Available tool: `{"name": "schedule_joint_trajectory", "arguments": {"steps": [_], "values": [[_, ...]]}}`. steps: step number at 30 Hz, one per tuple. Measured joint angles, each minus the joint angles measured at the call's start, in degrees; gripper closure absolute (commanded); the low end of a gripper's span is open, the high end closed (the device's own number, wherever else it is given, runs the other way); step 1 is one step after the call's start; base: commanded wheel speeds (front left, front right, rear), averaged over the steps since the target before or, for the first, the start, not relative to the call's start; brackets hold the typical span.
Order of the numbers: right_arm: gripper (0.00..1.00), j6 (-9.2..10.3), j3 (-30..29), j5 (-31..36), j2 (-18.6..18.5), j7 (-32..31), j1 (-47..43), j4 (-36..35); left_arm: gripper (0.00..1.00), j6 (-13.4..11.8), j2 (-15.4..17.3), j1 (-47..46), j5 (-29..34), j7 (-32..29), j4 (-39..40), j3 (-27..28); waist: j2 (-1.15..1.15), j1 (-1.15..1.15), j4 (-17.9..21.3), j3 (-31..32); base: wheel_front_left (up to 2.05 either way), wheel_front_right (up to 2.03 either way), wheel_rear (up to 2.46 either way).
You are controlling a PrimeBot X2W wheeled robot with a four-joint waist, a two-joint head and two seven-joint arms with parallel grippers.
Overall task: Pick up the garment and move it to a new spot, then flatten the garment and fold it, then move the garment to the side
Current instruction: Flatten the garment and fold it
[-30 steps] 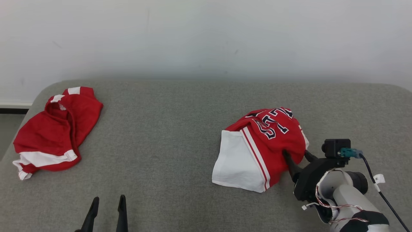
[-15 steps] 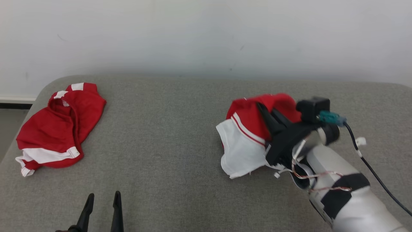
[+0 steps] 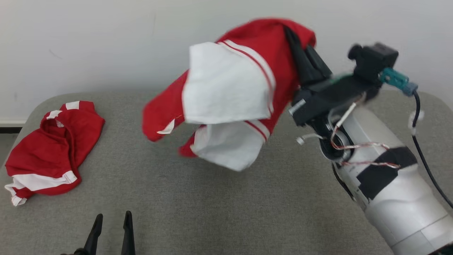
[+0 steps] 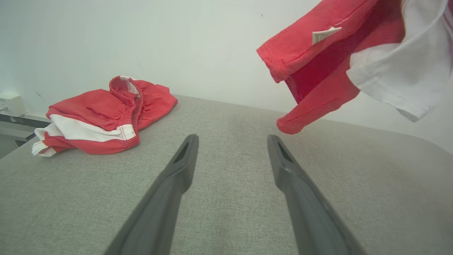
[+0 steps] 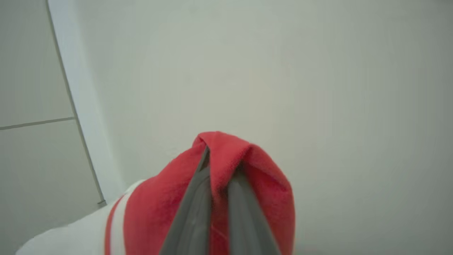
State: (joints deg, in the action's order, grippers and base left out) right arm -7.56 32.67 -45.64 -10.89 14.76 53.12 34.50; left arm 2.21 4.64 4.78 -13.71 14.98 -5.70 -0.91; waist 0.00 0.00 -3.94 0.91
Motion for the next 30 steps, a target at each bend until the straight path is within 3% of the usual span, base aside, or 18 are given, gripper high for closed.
{"name": "schedule_joint_trajectory", "arguments": {"steps": [8, 9, 10, 11, 19, 25, 27, 30], "values": [[1.0, 0.01, -9.1, 2.0, 0.6, -4.1, -6.9, 27.2, 0.0, 0.6, -0.3, 0.0, 0.0, 0.1, -0.2, 0.1, 0.0, 0.0, 0.9, -0.8, 0.0, 0.0, 0.0], [0.71, 0.01, -10.0, 2.5, 0.6, -3.6, -7.2, 29.6, 0.0, 0.8, -0.3, -0.1, 0.0, 0.1, -0.2, 0.2, 0.01, 0.0, 1.0, -1.0, 0.0, 0.0, 0.0], [0.56, 0.01, -10.9, 2.9, 0.6, -3.0, -7.3, 32.2, 0.0, 0.8, -0.4, -0.2, 0.0, 0.1, -0.3, 0.1, 0.01, 0.0, 1.1, -1.2, 0.0, 0.0, 0.0], [0.0, 0.01, -11.7, 3.3, 0.6, -2.5, -7.3, 34.3, 0.0, 0.9, -0.5, -0.4, 0.0, 0.1, -0.4, 0.2, 0.01, 0.0, 1.3, -1.3, 0.0, 0.0, 0.0], [0.0, 0.01, -14.3, 6.1, -1.0, -0.6, -7.6, 38.7, 0.0, 1.4, -0.7, -1.0, 0.1, 0.1, -1.1, 0.6, 0.01, 0.0, 2.3, -1.3, 0.0, 0.0, 0.0], [0.0, 0.01, -12.1, 15.2, -5.5, -0.3, -8.8, 39.4, 0.0, 1.8, -0.8, -0.9, 0.4, 0.1, -1.5, 0.9, 0.0, 0.0, 2.7, -0.2, 0.0, 0.0, 0.0], [0.0, 0.01, -10.3, 19.0, -5.3, 0.0, -8.7, 39.4, 0.0, 1.9, -0.8, -0.8, 0.5, 0.1, -1.5, 1.1, 0.0, 0.0, 2.7, 0.0, 0.0, 0.0, 0.0], [0.0, 0.0, -7.0, 23.6, -1.7, 0.2, -9.0, 38.0, 0.0, 1.9, -1.1, -0.7, 0.5, 0.1, -1.5, 1.3, 0.0, 0.0, 2.7, 0.2, 0.0, 0.0, 0.0]]}}
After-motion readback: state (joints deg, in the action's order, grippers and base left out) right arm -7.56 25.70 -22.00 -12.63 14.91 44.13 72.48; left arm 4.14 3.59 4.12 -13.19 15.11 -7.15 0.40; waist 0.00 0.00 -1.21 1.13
